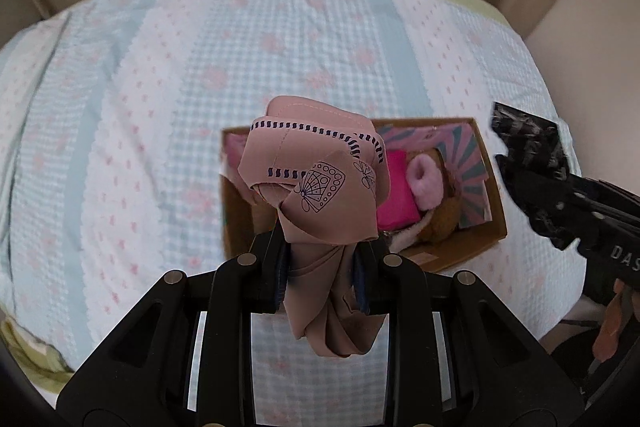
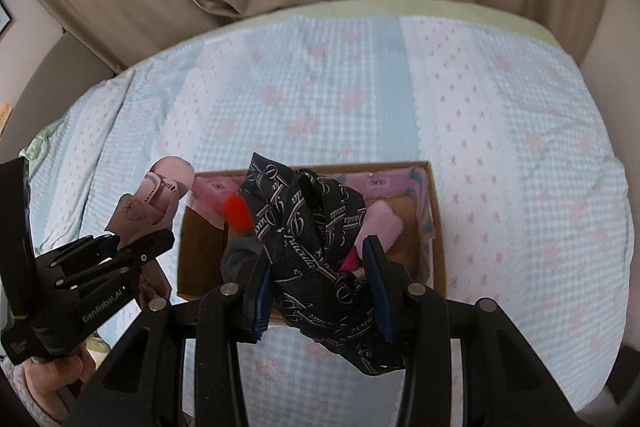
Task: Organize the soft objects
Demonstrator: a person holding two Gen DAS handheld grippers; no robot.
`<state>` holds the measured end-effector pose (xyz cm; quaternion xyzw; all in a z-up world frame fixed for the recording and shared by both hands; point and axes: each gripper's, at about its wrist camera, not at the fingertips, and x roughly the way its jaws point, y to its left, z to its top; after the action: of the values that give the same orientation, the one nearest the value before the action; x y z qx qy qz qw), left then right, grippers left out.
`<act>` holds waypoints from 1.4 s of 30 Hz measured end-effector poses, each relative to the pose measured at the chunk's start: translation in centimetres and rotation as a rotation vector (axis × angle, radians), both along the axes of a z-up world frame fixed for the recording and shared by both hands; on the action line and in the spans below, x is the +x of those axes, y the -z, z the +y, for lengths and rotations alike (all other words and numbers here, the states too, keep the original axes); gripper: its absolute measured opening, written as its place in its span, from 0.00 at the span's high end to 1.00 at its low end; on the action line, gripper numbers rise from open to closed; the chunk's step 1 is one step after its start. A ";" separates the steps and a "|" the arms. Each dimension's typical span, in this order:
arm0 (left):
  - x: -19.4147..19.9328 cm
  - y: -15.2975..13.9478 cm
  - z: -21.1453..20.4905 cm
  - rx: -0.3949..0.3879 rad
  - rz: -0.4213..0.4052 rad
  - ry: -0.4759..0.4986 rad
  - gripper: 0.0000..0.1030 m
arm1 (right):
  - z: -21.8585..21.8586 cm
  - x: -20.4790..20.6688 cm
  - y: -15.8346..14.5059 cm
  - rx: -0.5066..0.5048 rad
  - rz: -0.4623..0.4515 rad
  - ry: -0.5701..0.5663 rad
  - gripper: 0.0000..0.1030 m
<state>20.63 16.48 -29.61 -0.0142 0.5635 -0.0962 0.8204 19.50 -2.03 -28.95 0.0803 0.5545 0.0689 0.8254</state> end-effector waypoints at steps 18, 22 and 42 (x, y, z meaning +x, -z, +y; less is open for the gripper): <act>4.1 9.4 -7.0 0.050 0.164 0.182 0.77 | -1.7 6.1 8.9 0.093 0.227 0.117 0.62; 4.0 9.7 -7.8 0.112 0.171 0.232 0.01 | -2.0 6.8 10.0 0.118 0.267 0.146 0.37; 1.0 6.3 -5.5 0.076 0.095 0.199 0.00 | -2.9 3.2 5.6 0.055 0.197 0.139 0.04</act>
<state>21.62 11.01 -35.87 0.0683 0.6035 -0.1551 0.7791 22.75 -4.94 -34.55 0.1475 0.6240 0.0187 0.7672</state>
